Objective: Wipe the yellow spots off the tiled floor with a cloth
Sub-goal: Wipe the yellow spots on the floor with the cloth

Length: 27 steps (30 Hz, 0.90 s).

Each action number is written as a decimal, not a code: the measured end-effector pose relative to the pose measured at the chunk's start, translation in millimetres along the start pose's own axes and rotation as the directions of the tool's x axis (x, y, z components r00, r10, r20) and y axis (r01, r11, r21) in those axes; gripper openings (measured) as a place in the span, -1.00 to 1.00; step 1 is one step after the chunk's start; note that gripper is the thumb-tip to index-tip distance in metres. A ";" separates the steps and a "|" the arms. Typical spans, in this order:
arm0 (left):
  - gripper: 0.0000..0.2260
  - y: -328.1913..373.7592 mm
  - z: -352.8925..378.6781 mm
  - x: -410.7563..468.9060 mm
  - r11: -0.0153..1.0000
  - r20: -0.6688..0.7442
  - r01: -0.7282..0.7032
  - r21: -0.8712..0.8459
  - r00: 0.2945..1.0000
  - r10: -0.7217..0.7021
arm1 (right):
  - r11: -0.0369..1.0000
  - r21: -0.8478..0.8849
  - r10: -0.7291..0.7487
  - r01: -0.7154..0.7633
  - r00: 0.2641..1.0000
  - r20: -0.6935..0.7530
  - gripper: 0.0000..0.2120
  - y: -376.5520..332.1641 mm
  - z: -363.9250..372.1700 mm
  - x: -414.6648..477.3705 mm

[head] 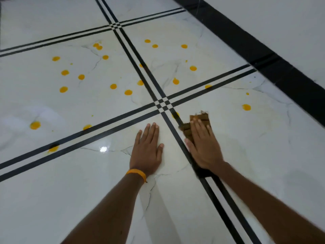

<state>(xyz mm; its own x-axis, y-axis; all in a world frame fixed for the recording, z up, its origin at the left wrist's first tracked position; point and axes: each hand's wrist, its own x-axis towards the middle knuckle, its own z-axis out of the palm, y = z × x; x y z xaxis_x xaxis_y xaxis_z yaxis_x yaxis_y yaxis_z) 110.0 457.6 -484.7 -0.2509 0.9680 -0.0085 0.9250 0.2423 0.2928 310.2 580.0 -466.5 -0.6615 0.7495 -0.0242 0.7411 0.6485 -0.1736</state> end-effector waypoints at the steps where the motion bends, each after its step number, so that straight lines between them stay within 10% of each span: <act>1: -0.42 -0.8 -0.4 -0.3 1.000 0.005 -0.001 0.002 1.000 0.001 | 0.999 -0.031 0.022 -0.023 1.000 -0.013 -0.30 13.9 -1.4 3.7; 6: -0.42 1.3 1.9 1.2 1.000 -0.018 0.014 0.020 1.000 -0.013 | 0.926 0.011 0.376 -0.376 0.923 -0.082 -0.20 41.4 -9.0 69.9; 13: -0.43 -5.3 -18.8 40.5 0.995 -0.120 0.097 -0.039 0.988 -0.101 | 0.998 0.034 -0.062 0.062 0.998 0.018 -0.29 10.3 2.9 7.6; 19: -0.41 -31.3 -3.8 63.3 0.981 -0.117 0.194 0.026 0.975 -0.190 | 0.969 0.045 0.247 -0.243 0.961 -0.125 -0.22 28.4 1.1 107.7; 27: -0.47 -29.4 -6.8 59.3 0.977 -0.099 0.210 -0.019 0.972 -0.211 | 0.940 0.044 -0.341 0.339 0.938 0.056 -0.38 -14.7 7.8 45.2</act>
<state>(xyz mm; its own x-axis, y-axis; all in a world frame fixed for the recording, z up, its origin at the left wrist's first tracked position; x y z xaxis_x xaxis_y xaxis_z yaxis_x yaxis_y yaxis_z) 66.0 507.4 -487.2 -0.4675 0.8836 0.0247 0.8460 0.4392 0.3023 268.5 603.3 -472.8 -0.8799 0.4747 -0.0190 0.4673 0.8576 -0.2147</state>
